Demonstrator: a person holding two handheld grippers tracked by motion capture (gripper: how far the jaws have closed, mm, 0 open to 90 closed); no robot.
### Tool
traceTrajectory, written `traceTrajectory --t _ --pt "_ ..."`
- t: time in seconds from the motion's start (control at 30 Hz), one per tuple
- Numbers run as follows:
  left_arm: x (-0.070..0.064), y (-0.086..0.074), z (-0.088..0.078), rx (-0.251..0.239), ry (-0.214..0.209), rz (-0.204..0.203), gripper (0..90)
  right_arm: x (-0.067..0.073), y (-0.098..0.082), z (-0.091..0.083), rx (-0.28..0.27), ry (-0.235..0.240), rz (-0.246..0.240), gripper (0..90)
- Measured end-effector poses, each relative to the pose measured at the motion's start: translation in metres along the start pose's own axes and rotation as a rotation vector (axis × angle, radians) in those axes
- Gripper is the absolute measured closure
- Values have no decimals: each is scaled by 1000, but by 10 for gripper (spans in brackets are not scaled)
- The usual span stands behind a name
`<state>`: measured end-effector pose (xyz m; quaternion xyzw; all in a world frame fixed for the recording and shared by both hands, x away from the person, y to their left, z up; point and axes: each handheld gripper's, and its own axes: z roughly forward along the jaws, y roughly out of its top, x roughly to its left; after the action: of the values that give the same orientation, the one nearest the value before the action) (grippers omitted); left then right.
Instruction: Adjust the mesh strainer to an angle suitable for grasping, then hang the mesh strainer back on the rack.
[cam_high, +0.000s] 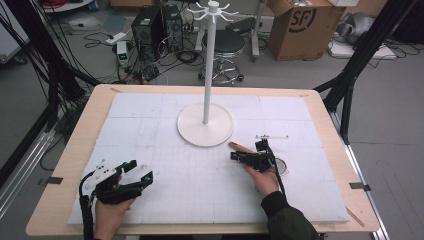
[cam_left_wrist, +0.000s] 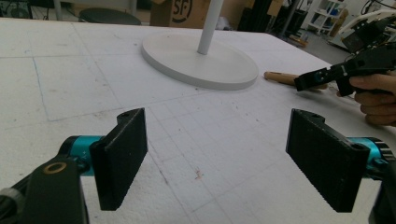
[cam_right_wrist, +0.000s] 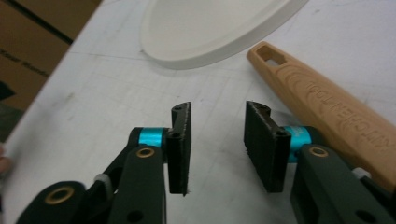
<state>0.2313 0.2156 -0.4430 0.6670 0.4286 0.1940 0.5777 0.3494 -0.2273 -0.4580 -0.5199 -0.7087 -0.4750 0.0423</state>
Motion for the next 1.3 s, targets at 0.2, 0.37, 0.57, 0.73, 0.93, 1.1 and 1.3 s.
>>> traceTrajectory --t 0.2,0.37,0.57,0.73,0.93,1.1,1.3 --pt "-2 0 0 2 -4 2 220 6 -1 -16 -34 38 0 464" --pt "-2 0 1 2 -6 2 221 7 2 -35 -65 23 -42 435" --pt "-2 0 1 2 -5 3 220 -6 8 -55 -57 -38 -67 419" --pt "-2 -1 2 10 -9 5 220 -17 14 -72 -82 -77 -59 416" --pt "-2 -1 4 15 -9 9 221 -28 17 -81 -51 -96 -52 414" --pt "-2 -1 3 16 -9 7 221 -31 17 -76 -22 -88 -66 410" --pt "-3 -1 4 16 -8 4 221 -32 18 -65 20 -80 -81 405"
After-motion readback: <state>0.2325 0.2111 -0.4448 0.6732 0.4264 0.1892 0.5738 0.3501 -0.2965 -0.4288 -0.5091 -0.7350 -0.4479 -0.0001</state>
